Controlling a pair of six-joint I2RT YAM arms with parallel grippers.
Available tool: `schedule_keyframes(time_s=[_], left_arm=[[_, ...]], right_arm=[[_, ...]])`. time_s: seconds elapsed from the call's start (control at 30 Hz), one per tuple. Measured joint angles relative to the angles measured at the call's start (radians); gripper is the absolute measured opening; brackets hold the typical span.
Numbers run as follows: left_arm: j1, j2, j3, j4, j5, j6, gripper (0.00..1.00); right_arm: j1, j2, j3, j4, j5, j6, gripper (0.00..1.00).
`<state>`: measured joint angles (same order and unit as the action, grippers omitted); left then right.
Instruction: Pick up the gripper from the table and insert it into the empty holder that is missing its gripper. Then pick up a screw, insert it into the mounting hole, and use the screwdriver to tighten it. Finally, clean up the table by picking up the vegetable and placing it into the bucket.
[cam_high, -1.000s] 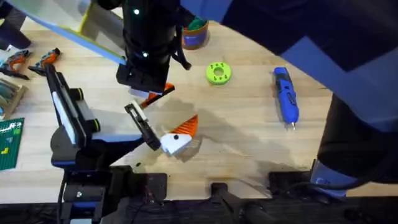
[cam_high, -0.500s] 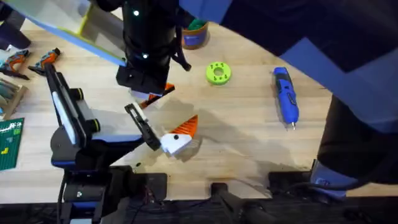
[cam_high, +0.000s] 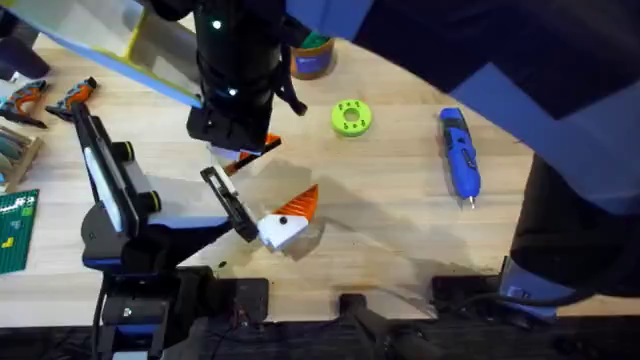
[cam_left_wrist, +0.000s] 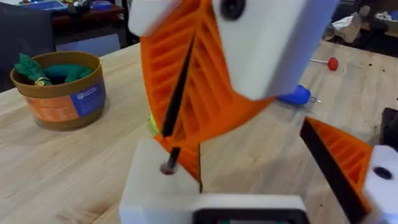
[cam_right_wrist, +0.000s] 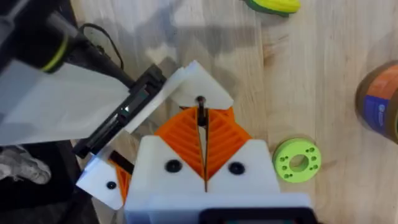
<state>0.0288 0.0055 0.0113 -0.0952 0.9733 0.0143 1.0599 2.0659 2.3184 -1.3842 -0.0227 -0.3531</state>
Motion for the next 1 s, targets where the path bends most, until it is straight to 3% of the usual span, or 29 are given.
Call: schedule_keyframes(time_s=[1.0], left_arm=[[0.0,0.0,0.0,0.0,0.0,0.0,0.985]], right_arm=[[0.0,0.0,0.0,0.016,0.006,0.001,0.007]])
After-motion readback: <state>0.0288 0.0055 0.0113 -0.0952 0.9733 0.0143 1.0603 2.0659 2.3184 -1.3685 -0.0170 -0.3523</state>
